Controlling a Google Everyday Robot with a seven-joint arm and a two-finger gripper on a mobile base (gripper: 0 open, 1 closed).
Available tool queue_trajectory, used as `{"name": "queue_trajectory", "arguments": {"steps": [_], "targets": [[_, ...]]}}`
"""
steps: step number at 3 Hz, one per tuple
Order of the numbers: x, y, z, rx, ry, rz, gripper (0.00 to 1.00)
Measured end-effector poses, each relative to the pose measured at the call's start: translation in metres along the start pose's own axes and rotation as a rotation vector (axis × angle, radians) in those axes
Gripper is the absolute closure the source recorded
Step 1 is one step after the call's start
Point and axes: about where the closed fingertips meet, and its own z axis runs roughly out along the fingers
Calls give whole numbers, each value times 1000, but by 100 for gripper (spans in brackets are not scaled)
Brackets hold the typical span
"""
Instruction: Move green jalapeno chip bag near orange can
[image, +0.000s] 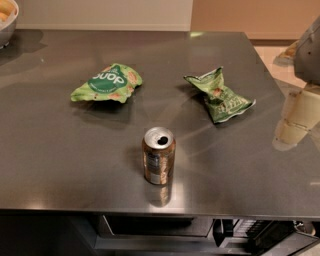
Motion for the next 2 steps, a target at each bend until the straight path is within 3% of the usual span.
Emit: {"name": "queue_trajectory", "arguments": {"steps": [2], "targets": [[0, -5, 1, -2, -4, 17, 0]]}}
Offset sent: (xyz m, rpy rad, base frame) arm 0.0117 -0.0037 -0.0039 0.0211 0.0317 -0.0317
